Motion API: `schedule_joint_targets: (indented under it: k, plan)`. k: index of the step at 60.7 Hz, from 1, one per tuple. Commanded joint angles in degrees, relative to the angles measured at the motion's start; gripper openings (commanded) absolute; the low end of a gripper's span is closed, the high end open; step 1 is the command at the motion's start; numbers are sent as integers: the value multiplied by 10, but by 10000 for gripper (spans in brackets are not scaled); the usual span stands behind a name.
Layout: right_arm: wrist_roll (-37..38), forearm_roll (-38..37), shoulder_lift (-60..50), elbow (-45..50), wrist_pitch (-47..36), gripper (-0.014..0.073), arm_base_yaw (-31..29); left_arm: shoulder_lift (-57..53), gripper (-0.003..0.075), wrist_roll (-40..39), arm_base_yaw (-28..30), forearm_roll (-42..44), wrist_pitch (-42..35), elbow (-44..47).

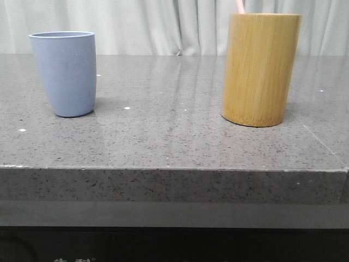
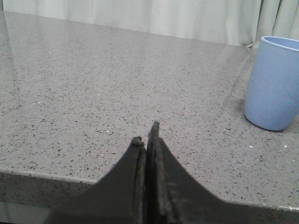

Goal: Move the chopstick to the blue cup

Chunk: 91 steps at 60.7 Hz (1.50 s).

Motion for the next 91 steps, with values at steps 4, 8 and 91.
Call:
schedule_joint_targets:
  k: [4,8,91]
  plan:
    - [-2,-4,-12,-3,-43,-115,-4,-14,-19,-4,1,-6,-50,3]
    - [-2,-4,-12,-3,-43,-115,-4,-14,-19,-4,1,-6,-50,3]
    - [-2,1,-5,-135,-47,-115,-4,-9,-19,-4,-22,5,-131,-93]
